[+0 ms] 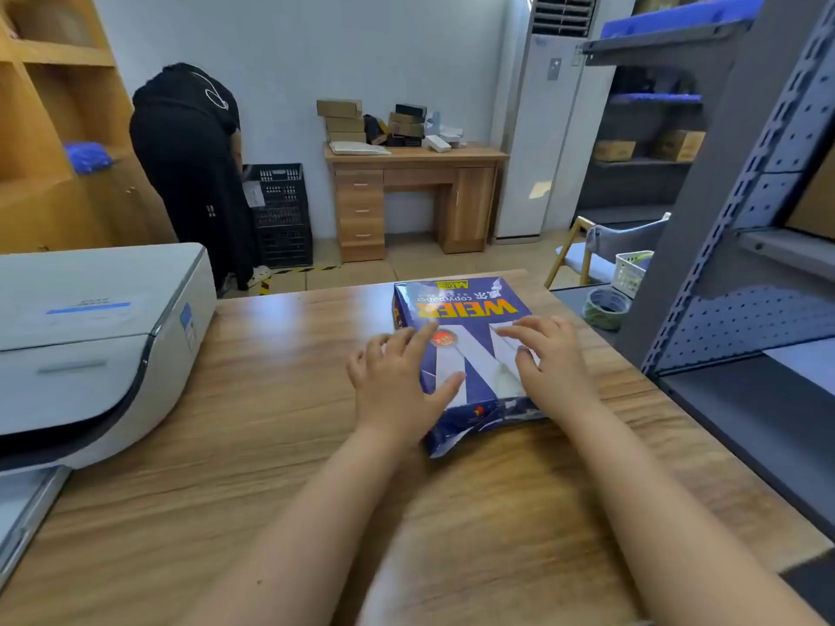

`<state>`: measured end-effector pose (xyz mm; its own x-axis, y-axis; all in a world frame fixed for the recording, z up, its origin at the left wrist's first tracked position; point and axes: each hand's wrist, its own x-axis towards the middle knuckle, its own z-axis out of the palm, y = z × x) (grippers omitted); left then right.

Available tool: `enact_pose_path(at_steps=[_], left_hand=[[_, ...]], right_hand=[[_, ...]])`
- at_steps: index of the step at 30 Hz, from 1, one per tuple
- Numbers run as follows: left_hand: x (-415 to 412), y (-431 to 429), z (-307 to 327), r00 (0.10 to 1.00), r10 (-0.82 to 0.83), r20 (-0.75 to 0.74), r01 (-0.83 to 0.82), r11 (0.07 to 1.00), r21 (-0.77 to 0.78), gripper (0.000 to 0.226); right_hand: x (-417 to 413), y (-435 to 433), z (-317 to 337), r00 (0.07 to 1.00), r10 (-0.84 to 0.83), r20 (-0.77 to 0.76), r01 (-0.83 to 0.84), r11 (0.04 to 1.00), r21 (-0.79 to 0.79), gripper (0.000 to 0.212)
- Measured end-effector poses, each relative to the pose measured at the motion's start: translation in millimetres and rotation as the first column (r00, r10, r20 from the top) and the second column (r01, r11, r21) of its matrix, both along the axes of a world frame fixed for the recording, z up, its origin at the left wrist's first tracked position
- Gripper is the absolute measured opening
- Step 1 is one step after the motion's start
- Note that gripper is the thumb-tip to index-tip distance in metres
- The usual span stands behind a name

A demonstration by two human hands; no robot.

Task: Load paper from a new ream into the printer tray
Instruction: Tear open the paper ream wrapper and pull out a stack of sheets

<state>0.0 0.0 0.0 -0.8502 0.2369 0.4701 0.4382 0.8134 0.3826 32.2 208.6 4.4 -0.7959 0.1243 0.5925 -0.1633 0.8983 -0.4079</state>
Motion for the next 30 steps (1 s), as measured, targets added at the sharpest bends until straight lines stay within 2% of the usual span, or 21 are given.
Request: enact_pose_path(at_steps=[1, 3, 7, 10, 14, 18, 22, 27, 30], left_hand=[[4.9, 5.9, -1.9, 0.998, -0.048, 0.036, 0.048, 0.999, 0.003, 0.070], [10.2, 18.6, -13.4, 0.993, -0.115, 0.015, 0.115, 0.993, 0.000, 0.068], [10.1, 24.7, -25.3, 0.979, -0.202, -0.018, 0.201, 0.979, -0.036, 0.062], [10.3, 24.2, -28.8, 0.960, -0.280, 0.013, 0.280, 0.959, -0.034, 0.061], [8.6, 25.3, -31.7, 0.951, -0.305, 0.051, 0.305, 0.952, -0.007, 0.058], [8.4, 25.2, -32.9, 0.952, -0.302, 0.048, 0.303, 0.953, -0.016, 0.058], [8.7, 24.6, -31.1, 0.947, -0.314, 0.076, 0.314, 0.949, 0.001, 0.060], [8.5, 21.2, -30.6, 0.941, -0.327, 0.093, 0.326, 0.945, 0.021, 0.056], [8.9, 20.2, -30.7, 0.938, -0.334, 0.094, 0.334, 0.942, 0.024, 0.057]], right_hand=[[0.7, 0.6, -4.9, 1.000, -0.008, -0.007, 0.008, 0.999, -0.031, 0.041], [2.6, 1.8, -11.9, 0.999, -0.042, 0.006, 0.042, 0.997, -0.067, 0.043], [3.6, 4.7, -19.9, 0.991, -0.058, 0.120, 0.078, 0.983, -0.166, 0.043], [4.3, 3.3, -17.4, 0.977, -0.049, 0.207, 0.072, 0.992, -0.102, 0.037], [7.9, 0.5, -15.1, 0.962, -0.053, 0.268, 0.064, 0.997, -0.032, 0.043], [7.4, 5.1, -17.8, 0.961, -0.027, 0.275, 0.047, 0.997, -0.068, 0.029], [9.5, 4.2, -17.2, 0.979, 0.005, 0.205, 0.015, 0.995, -0.094, 0.006], [29.1, 5.6, -5.9, 0.984, 0.038, 0.173, 0.024, 0.938, -0.345, 0.010], [50.6, 7.0, -1.1, 0.983, 0.084, 0.165, -0.019, 0.932, -0.362, 0.008]])
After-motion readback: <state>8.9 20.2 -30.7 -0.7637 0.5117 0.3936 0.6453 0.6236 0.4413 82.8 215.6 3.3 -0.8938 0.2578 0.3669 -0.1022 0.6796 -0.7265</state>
